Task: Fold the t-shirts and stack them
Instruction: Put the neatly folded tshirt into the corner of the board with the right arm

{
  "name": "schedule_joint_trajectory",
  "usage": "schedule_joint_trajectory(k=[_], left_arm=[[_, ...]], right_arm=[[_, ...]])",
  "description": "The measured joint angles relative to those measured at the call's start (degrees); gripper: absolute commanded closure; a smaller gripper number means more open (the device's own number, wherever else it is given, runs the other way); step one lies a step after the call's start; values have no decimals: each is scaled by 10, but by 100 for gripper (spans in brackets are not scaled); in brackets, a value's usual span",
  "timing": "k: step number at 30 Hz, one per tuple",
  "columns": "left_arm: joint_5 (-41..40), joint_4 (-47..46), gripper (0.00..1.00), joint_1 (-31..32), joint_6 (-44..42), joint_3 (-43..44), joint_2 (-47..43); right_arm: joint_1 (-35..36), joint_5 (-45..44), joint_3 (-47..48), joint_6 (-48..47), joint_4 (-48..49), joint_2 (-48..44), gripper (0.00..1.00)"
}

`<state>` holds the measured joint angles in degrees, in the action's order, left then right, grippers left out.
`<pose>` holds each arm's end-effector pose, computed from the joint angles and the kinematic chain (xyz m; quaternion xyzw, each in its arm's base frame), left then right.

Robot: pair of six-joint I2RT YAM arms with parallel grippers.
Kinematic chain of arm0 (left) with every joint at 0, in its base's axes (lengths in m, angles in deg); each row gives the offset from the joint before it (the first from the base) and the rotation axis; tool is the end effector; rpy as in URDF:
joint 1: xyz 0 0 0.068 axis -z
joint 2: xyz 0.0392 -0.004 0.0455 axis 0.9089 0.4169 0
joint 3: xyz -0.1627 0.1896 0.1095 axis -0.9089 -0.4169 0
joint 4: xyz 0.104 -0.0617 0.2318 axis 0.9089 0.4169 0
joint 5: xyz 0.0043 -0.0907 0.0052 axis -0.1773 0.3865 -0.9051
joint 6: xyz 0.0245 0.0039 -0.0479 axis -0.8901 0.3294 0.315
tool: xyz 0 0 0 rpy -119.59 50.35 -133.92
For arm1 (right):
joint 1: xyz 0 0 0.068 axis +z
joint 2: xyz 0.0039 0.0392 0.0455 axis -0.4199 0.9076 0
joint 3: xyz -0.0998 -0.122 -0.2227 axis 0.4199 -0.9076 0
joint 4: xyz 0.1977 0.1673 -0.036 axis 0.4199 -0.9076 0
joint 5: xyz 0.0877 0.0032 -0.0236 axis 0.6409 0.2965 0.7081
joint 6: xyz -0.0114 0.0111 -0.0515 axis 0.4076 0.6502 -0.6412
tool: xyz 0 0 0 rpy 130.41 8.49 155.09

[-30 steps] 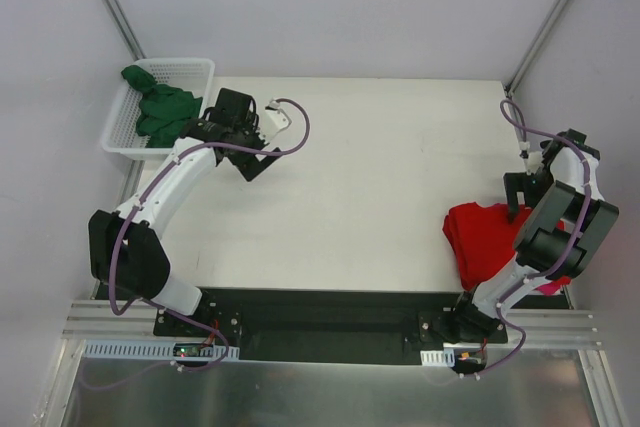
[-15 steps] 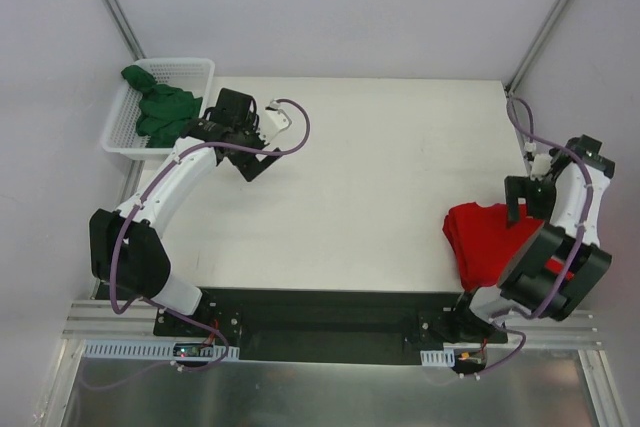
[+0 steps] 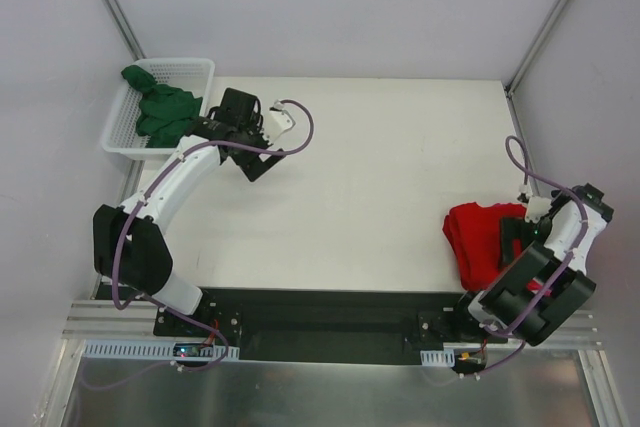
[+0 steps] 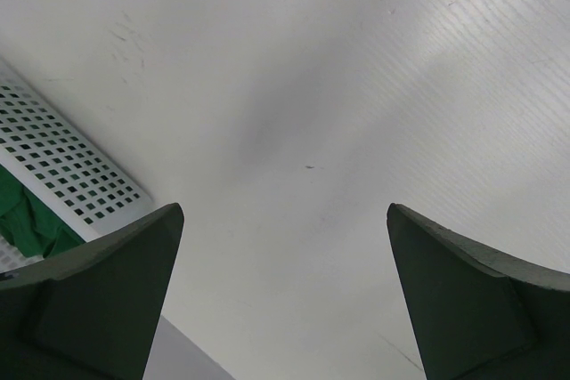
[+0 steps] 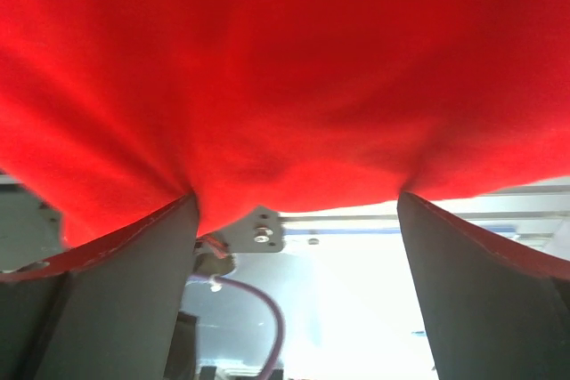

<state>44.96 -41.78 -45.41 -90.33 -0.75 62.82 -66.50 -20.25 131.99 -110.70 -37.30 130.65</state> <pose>0.3137 -0.1157 0.3112 0.4514 0.8131 0.0324 0.3660 0.1596 -0.1383 0.2279 -0.1142 0.9895 -0.0328 0.0822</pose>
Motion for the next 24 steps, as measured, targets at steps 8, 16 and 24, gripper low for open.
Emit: schedule_joint_trajectory(k=[8, 16, 24], left_arm=[[0, 0, 1, 4, 0, 0, 1], [0, 0, 1, 5, 0, 0, 2], [0, 1, 1, 11, -1, 8, 9]], right_arm=[[-68, -6, -2, -62, 27, 18, 4], [-103, 6, 15, -84, 19, 44, 3], [-102, 33, 18, -87, 2, 43, 3]])
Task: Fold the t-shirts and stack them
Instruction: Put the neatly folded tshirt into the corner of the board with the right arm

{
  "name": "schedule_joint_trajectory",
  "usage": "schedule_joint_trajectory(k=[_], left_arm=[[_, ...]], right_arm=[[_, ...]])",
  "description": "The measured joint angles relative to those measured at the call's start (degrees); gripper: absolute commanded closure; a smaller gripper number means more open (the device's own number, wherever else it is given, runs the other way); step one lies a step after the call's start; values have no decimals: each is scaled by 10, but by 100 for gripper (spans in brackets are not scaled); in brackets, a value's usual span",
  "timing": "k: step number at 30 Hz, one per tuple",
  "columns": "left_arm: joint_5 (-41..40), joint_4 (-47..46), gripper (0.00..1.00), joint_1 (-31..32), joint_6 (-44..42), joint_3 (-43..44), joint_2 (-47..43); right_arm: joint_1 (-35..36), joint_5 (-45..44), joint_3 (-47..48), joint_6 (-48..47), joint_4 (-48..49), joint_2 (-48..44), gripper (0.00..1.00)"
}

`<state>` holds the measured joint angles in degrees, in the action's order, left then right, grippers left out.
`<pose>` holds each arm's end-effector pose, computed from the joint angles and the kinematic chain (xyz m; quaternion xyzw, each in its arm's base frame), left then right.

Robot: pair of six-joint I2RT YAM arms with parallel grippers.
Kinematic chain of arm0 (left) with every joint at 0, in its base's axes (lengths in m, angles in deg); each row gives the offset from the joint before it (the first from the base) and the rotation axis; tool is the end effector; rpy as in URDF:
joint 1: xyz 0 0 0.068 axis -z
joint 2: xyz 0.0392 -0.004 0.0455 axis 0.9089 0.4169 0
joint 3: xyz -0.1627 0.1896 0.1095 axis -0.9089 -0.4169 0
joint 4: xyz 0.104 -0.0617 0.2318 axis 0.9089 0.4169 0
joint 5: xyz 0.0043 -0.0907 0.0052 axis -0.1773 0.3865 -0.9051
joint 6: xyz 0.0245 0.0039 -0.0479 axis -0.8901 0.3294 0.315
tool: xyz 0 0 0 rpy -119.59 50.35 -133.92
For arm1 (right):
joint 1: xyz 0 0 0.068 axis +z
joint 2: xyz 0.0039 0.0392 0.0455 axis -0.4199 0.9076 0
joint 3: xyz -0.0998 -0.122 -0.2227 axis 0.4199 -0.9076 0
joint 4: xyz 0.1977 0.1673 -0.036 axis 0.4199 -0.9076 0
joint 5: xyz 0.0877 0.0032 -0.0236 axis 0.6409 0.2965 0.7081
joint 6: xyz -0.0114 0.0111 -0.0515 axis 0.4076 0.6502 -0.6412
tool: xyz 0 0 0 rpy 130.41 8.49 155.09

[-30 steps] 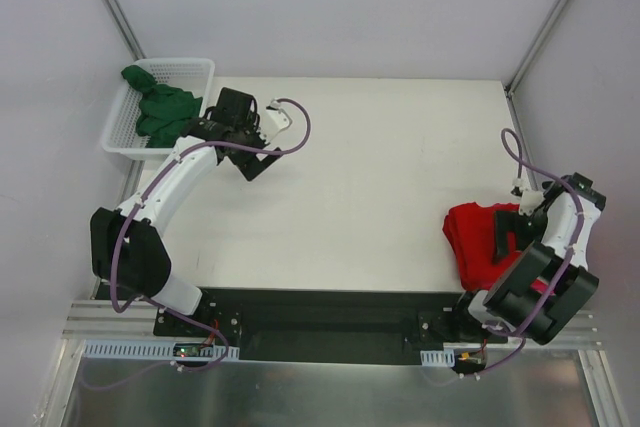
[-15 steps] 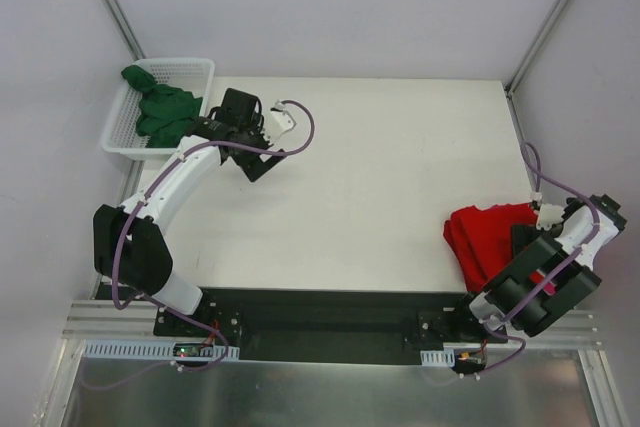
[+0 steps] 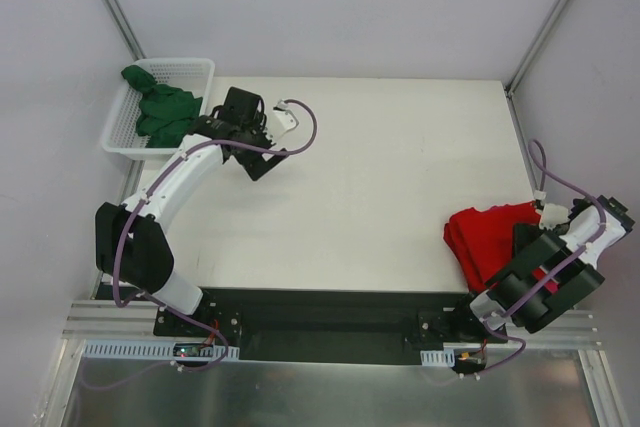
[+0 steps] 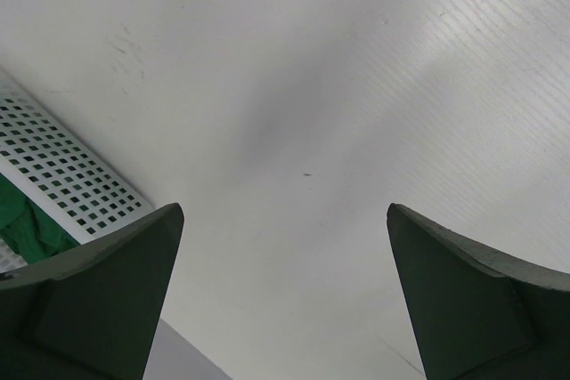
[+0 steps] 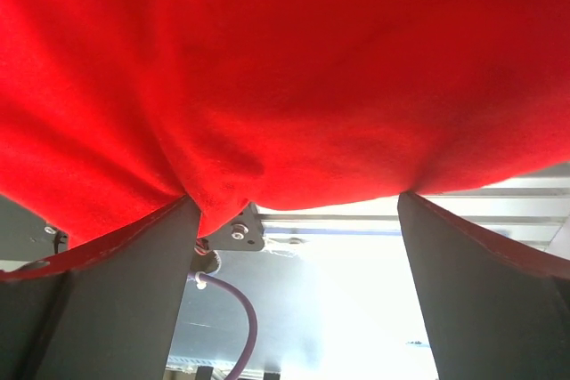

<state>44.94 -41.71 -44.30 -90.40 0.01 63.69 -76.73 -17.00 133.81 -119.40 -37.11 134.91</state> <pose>0.3149 -0.1231 0.3106 0.4599 0.8090 0.0290 0.3649 0.1422 -0.1736 0.2219 -0.1018 0.9907 -0.0141 0.0891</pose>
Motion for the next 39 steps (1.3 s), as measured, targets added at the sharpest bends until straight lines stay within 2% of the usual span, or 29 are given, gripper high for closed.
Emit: schedule_joint_trajectory(k=[8, 21, 30, 39], left_arm=[[-1, -1, 1, 2, 0, 11, 7], [-3, -1, 1, 8, -6, 20, 17], [-4, -1, 1, 15, -12, 21, 18], [-5, -1, 1, 15, -13, 21, 18]], right_arm=[[19, 16, -10, -14, -7, -7, 3], [117, 21, -39, -20, -9, -34, 3], [121, 15, 17, -18, -30, -37, 4], [129, 2, 38, -10, -47, -103, 3]])
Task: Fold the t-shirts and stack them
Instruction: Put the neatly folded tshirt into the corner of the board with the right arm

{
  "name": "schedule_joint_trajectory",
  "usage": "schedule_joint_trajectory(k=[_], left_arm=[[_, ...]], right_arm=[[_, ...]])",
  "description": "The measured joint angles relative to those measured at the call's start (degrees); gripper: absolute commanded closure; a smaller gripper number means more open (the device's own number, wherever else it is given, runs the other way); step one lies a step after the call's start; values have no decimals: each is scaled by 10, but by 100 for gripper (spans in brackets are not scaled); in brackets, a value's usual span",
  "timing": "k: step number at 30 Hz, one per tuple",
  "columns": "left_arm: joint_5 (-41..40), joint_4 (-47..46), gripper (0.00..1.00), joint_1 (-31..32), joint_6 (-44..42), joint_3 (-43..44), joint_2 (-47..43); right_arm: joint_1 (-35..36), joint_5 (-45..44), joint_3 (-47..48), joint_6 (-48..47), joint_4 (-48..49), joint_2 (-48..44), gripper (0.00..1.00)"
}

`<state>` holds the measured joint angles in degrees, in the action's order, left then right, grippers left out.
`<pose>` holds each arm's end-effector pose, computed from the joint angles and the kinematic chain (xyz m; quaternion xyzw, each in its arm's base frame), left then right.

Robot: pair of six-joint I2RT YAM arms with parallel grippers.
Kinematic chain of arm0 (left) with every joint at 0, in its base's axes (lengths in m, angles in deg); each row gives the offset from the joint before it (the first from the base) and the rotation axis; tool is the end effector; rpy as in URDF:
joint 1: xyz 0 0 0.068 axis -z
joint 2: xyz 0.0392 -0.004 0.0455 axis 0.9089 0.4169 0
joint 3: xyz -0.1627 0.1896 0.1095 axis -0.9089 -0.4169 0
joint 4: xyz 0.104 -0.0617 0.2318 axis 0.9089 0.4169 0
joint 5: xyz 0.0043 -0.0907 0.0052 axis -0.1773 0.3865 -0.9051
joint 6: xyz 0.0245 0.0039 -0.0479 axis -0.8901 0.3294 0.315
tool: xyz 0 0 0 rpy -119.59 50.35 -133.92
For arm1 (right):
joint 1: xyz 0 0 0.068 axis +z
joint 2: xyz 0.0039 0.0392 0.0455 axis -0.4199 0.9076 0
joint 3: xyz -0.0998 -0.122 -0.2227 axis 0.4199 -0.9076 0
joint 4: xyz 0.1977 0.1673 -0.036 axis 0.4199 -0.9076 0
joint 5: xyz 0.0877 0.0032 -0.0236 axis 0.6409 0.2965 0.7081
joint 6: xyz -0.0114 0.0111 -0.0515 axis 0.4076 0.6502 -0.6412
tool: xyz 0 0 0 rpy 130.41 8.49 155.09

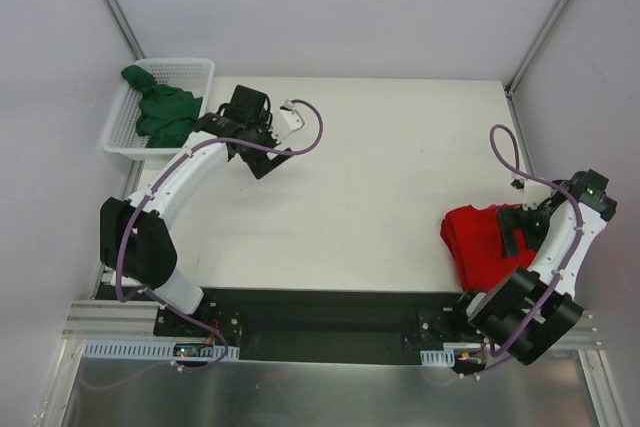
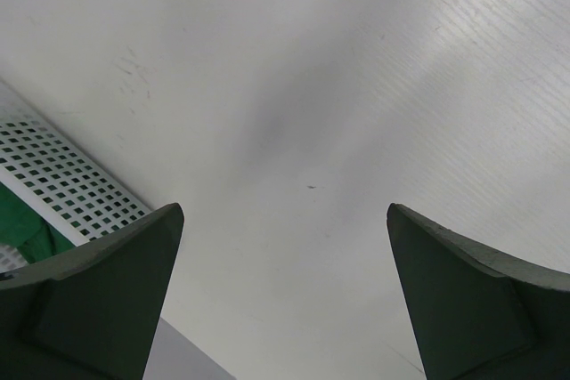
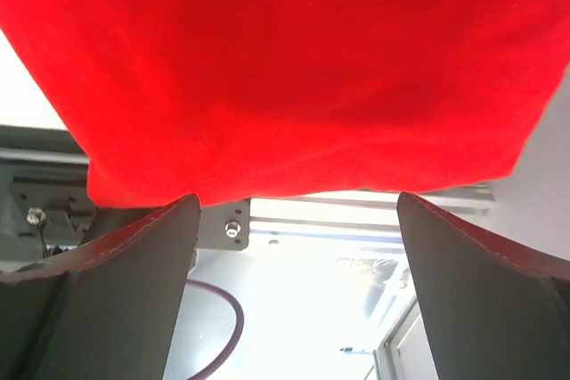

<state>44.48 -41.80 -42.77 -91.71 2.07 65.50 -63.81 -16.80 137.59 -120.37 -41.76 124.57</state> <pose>0.3197 -0.1346 0.3123 0.4781 0.7972 0.0324 0.3672 0.1579 -0.1215 0.2730 -0.2247 0.9616 -0.0682 0.1419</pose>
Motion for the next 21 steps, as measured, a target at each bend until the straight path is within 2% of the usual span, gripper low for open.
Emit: schedule_joint_trajectory(k=[5, 10, 21], left_arm=[[0, 0, 1, 0, 0, 3, 4], [0, 0, 1, 0, 0, 5, 8], [-8, 0, 1, 4, -1, 5, 8]], right_arm=[[20, -1, -4, 28, 33, 6, 3], [50, -7, -50, 53, 91, 22, 3], [78, -21, -73, 103, 158, 108, 3]])
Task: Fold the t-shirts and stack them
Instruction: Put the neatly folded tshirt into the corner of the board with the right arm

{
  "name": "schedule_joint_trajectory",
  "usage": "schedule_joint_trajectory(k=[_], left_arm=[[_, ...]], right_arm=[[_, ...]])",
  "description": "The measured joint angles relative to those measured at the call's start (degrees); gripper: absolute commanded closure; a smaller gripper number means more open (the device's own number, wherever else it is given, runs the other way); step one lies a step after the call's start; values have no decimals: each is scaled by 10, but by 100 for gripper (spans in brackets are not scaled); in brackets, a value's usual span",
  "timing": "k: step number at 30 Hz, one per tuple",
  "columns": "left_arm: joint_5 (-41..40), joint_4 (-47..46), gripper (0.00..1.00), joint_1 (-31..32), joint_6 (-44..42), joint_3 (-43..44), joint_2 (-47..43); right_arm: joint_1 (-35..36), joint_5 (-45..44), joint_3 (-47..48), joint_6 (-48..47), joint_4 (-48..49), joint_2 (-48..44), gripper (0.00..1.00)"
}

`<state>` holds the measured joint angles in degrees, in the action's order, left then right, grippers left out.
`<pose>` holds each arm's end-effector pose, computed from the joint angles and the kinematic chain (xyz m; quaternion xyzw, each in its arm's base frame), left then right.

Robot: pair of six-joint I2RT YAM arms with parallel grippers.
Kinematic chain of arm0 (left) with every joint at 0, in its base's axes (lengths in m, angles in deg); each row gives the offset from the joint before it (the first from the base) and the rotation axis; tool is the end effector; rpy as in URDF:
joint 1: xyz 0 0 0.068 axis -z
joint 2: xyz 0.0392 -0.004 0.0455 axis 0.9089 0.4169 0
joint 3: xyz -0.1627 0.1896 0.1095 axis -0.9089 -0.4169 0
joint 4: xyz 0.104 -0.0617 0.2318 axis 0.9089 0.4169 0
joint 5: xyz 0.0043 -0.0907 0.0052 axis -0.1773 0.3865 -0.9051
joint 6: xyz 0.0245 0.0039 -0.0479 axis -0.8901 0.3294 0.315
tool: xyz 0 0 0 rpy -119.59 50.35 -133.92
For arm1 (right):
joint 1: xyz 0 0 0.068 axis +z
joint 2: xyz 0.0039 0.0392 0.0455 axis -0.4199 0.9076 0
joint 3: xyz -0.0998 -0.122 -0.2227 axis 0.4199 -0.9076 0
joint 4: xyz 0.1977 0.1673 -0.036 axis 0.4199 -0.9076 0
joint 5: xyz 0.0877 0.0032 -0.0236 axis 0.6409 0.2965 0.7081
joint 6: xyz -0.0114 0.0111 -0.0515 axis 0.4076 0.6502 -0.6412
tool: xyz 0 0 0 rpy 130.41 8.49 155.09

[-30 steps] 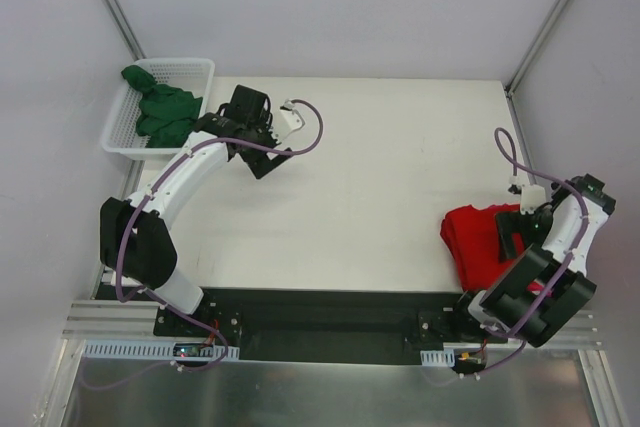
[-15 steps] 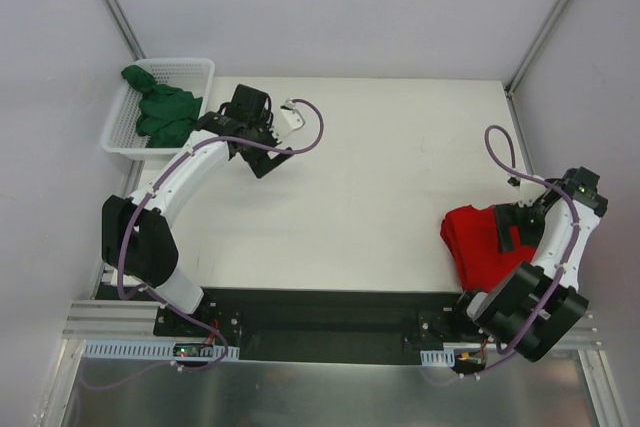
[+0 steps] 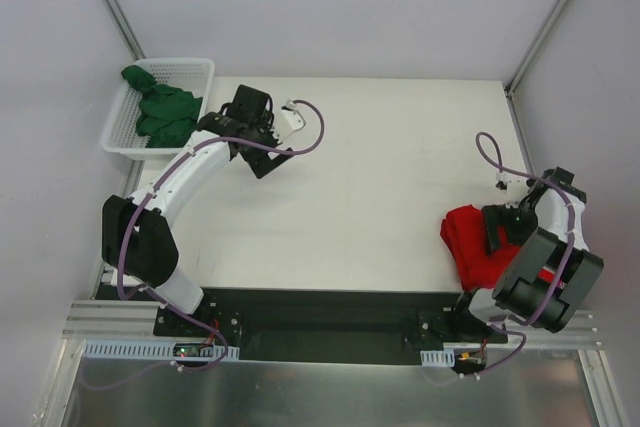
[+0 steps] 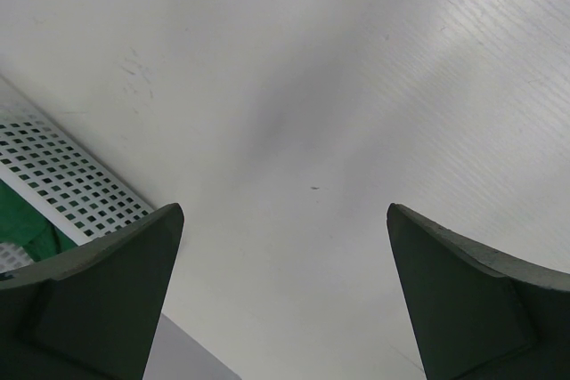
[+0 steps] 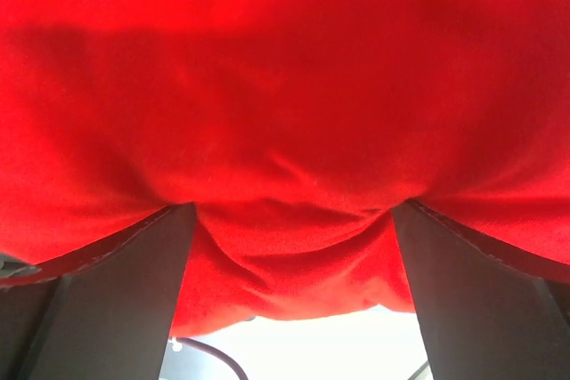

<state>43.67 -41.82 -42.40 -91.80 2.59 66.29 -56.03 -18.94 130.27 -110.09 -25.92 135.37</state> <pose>0.3221 -0.1375 0.3108 0.4795 0.7974 0.0377 0.3644 0.2041 -0.1194 0.2074 -0.2008 0.9707 -0.0454 0.1241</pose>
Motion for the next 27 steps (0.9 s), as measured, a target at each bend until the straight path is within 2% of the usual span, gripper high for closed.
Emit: schedule_joint_trajectory(k=[12, 27], left_arm=[[-6, 0, 1, 3, -6, 0, 0], [-6, 0, 1, 4, -12, 0, 0]], right_arm=[[6, -21, 37, 70, -13, 64, 3], [16, -35, 46, 86, -19, 59, 3]])
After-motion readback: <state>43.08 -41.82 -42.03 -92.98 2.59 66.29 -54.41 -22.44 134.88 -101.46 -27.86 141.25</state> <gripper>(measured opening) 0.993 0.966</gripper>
